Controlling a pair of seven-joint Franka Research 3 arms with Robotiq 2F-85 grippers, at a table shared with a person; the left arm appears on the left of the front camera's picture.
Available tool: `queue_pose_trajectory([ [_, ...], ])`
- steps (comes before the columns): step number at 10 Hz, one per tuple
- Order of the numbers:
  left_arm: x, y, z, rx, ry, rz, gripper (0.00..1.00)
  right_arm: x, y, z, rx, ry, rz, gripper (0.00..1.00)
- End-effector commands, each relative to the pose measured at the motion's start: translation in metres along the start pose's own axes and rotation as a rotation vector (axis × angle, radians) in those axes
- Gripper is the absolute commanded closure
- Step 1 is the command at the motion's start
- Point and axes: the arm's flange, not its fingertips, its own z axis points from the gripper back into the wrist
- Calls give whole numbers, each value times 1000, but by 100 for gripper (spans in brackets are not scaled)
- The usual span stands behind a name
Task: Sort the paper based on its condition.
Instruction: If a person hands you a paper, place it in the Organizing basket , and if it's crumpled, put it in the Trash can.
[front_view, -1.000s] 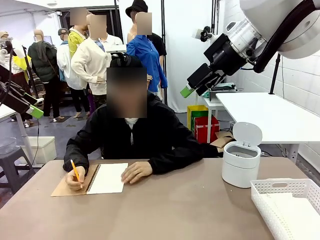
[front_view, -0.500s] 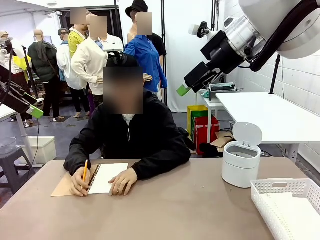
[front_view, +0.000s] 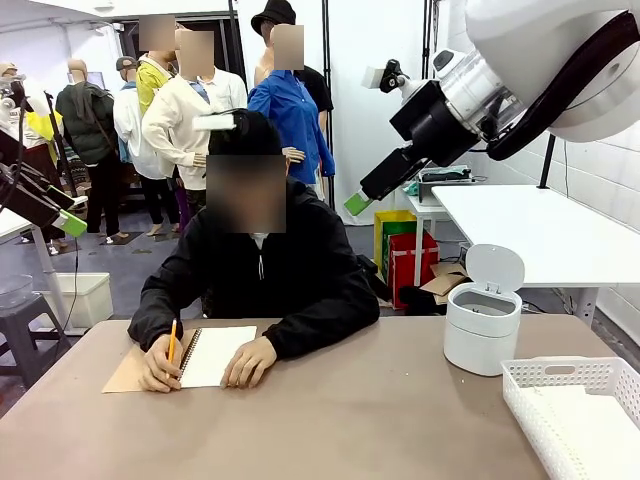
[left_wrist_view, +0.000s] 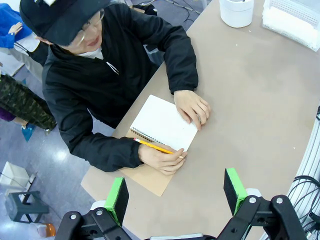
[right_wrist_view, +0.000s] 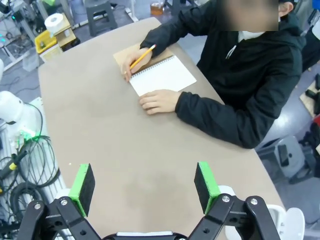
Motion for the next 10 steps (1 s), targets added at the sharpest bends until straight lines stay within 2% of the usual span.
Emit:
queue_pose_trajectory([
  [1, -1, 1, 1, -7, -8, 2, 0, -11, 1, -8, 19, -29, 10, 0],
  [3, -1, 1, 1, -7, -8, 2, 0, -9, -1, -10, 30, -39, -27, 0],
  [4, -1, 1, 1, -7, -8, 2, 0, -4, 1, -5, 8, 8, -3, 0],
  [10, -1, 1, 1, -7, -8, 2, 0, -4, 1, -5, 8, 8, -3, 0],
])
